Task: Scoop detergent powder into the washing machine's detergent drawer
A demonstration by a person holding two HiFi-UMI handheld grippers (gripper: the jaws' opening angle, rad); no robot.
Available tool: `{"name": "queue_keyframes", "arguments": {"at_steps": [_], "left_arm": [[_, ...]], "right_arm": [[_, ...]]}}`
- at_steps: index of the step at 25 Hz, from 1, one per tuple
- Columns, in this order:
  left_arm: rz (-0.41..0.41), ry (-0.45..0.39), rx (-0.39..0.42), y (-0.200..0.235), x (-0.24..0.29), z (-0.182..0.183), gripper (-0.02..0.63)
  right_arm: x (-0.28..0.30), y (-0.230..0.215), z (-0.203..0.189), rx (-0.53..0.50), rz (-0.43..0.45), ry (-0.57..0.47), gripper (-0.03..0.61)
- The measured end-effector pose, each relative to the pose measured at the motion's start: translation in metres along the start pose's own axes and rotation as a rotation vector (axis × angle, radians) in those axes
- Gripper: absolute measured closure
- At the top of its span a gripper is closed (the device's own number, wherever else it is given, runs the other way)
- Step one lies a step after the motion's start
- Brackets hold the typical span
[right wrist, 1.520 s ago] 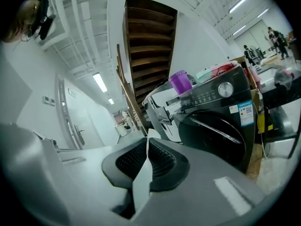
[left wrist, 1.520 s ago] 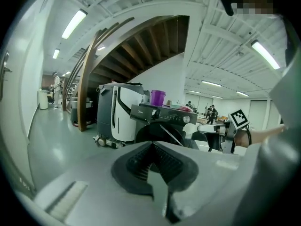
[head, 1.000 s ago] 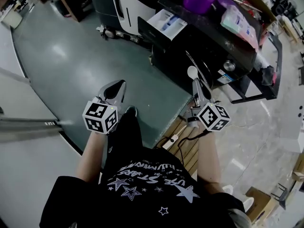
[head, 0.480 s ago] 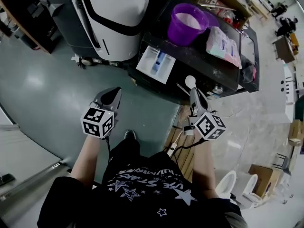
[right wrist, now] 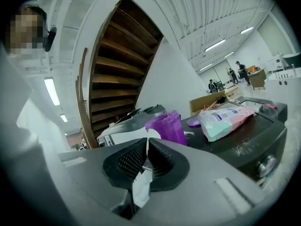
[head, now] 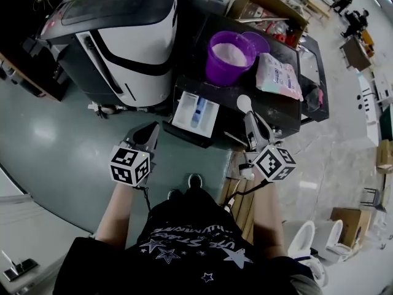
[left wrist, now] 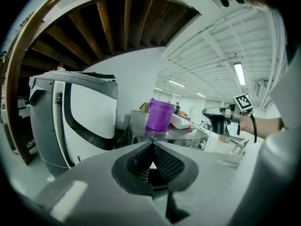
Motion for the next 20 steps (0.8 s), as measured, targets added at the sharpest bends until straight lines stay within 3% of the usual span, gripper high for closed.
{"name": "queue_keyframes", "arguments": {"at_steps": [6, 11, 16, 20], "left_arm": [[-0.027, -0.005, 0.038, 0.010, 0.042, 0.022, 0.614], [-0.015, -0.022, 0.054, 0.020, 0.083, 0.041, 0.614], [0.007, -0.042, 0.057, 0.035, 0.120, 0.058, 0.614], [0.015, -0.048, 0.058, 0.043, 0.142, 0.066, 0.614]], "right_arm": [[0.062, 0.002, 0.044, -0.037, 0.082, -0.064, 0.541], [0.119, -0.008, 0.064, -0.123, 0.144, -0.028, 0.540], [0.163, -0.022, 0.061, -0.315, 0.230, 0.189, 0.541], [0.186, -0.032, 0.052, -0.541, 0.313, 0.407, 0.541]]}}
Point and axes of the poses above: the fingertips, and each gripper's own axes: x forward along the fingers, y to its left, z out of its top, the point moved 3 cm from there along -x, backward along the fingers, and after that the axes turned 13 degrees about -y, right-handed, at the moved point
